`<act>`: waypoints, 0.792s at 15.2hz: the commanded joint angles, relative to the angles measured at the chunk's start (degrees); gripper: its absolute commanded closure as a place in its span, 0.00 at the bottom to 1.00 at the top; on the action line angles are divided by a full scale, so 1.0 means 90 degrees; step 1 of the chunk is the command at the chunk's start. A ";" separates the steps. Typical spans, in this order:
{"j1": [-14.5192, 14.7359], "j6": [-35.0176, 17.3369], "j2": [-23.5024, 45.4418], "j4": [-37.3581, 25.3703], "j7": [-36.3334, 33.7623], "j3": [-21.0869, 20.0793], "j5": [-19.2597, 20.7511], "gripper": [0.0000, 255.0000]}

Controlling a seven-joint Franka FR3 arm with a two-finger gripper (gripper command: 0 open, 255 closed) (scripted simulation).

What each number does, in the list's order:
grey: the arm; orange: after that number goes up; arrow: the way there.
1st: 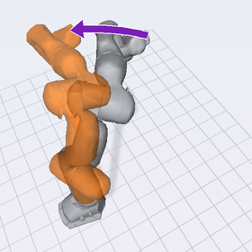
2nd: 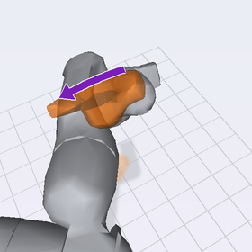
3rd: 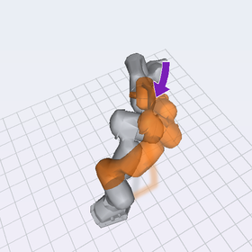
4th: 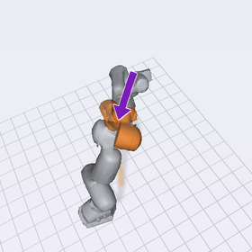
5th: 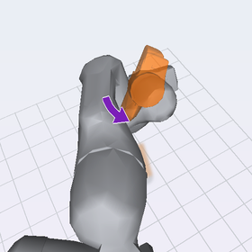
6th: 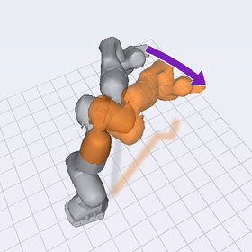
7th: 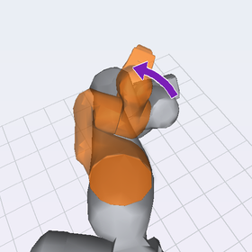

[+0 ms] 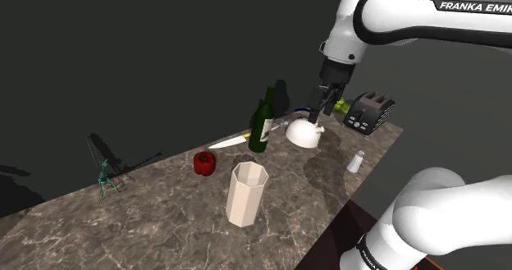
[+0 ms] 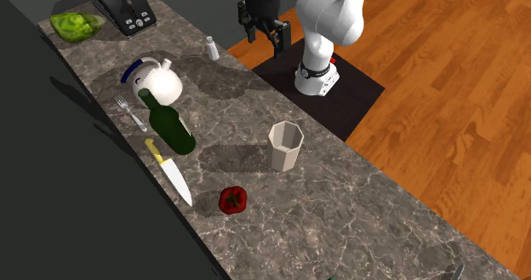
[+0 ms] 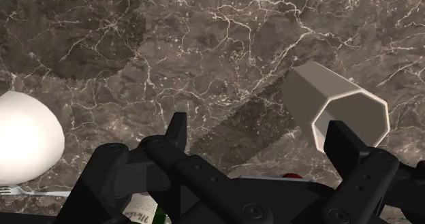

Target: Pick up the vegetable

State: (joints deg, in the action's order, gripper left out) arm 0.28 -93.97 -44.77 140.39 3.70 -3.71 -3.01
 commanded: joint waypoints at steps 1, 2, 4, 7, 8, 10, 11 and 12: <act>0.0000 0.0000 0.0000 0.0000 0.0000 0.0000 0.0000 0.00; 0.0013 -0.0193 0.0158 0.0038 -0.0115 -0.0087 -0.0062 0.00; 0.0037 -0.0578 0.0502 0.0086 -0.0342 -0.0258 -0.0176 0.00; 0.0062 -0.1149 0.1078 0.0087 -0.0676 -0.0511 -0.0315 0.00; 0.0067 -0.1336 0.1285 0.0069 -0.0787 -0.0594 -0.0352 0.00; 0.0075 -0.1702 0.1718 0.0004 -0.1012 -0.0754 -0.0407 0.00; 0.0075 -0.1880 0.1943 -0.0042 -0.1125 -0.0833 -0.0426 0.00; 0.0073 -0.2053 0.2174 -0.0098 -0.1239 -0.0910 -0.0437 0.00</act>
State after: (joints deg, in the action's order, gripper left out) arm 0.98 -110.98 -27.13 140.01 -6.46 -11.28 -6.83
